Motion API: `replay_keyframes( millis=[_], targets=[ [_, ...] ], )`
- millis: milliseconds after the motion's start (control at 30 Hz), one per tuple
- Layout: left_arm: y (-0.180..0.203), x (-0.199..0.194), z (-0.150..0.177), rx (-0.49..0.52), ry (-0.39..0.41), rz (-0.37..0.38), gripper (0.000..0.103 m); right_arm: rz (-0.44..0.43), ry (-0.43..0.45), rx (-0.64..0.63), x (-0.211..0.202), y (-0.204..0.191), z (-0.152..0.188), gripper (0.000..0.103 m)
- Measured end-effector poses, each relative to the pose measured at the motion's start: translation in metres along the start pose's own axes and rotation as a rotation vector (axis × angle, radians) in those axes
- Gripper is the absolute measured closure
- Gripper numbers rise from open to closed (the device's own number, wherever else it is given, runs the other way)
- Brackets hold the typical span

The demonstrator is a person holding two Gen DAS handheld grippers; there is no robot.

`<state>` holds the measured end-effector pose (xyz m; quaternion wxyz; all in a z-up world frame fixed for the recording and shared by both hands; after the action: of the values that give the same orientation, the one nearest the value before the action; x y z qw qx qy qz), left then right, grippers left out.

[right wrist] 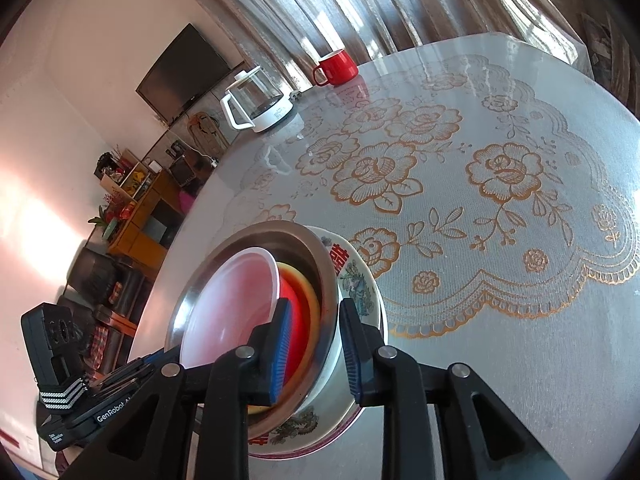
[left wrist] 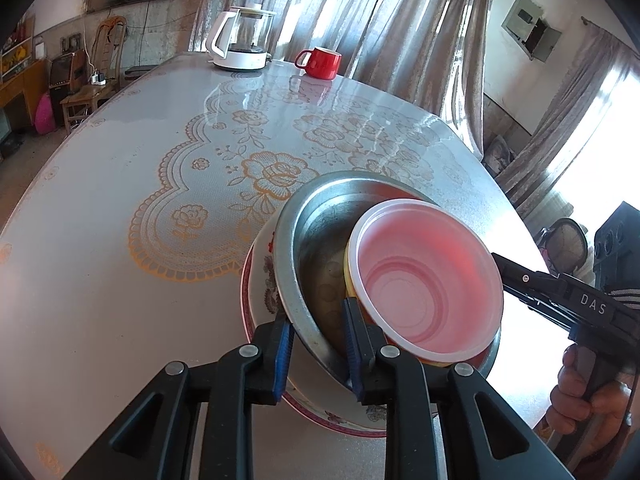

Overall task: Organize plates and bowls
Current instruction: 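Carry the steel basin with the left tool onto the plate stack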

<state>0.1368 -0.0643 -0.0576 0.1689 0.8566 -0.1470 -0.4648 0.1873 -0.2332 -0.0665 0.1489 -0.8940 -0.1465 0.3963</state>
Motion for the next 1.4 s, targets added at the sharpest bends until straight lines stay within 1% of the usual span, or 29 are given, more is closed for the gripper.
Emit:
replay_keyframes(
  millis=[233, 467, 700, 833, 933, 1167, 1400],
  targets=[
    [0.0, -0.001, -0.001, 0.0, 0.016, -0.008, 0.079, -0.01, -0.002, 0.005, -0.002, -0.002, 0.003, 0.078],
    [0.0, -0.001, -0.001, 0.013, 0.033, -0.025, 0.078, 0.017, -0.019, -0.019, 0.004, -0.003, 0.009, 0.085],
    [-0.001, 0.0, -0.001, 0.011, 0.035, -0.025, 0.077, 0.024, -0.02, -0.026, 0.006, -0.003, 0.009, 0.086],
    [-0.002, 0.0, -0.001, 0.001, 0.035, -0.027, 0.074, 0.031, -0.026, -0.021, 0.008, -0.001, 0.01, 0.086],
    [-0.004, 0.0, -0.001, -0.008, 0.038, -0.03, 0.072, 0.027, -0.019, -0.029, 0.006, -0.004, 0.01, 0.085],
    [-0.007, -0.004, -0.002, -0.026, 0.047, -0.026, 0.071, 0.012, 0.008, -0.013, -0.006, -0.004, 0.006, 0.079],
    [-0.014, -0.015, -0.003, -0.048, 0.064, -0.006, 0.07, 0.008, 0.046, -0.027, -0.023, -0.007, 0.004, 0.078]
  ],
)
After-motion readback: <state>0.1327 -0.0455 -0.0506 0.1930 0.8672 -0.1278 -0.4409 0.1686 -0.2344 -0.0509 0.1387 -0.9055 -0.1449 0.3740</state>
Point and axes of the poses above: each gripper's, at about its wrist camera, not at the fingertips, and x roughly the way its jaws point, y to its right, z to its underside, the point moved 9 cm from there along x, roughly the way its jaws point, and after that the axes turned 11 degrees about -x, right-handed, at the moved point
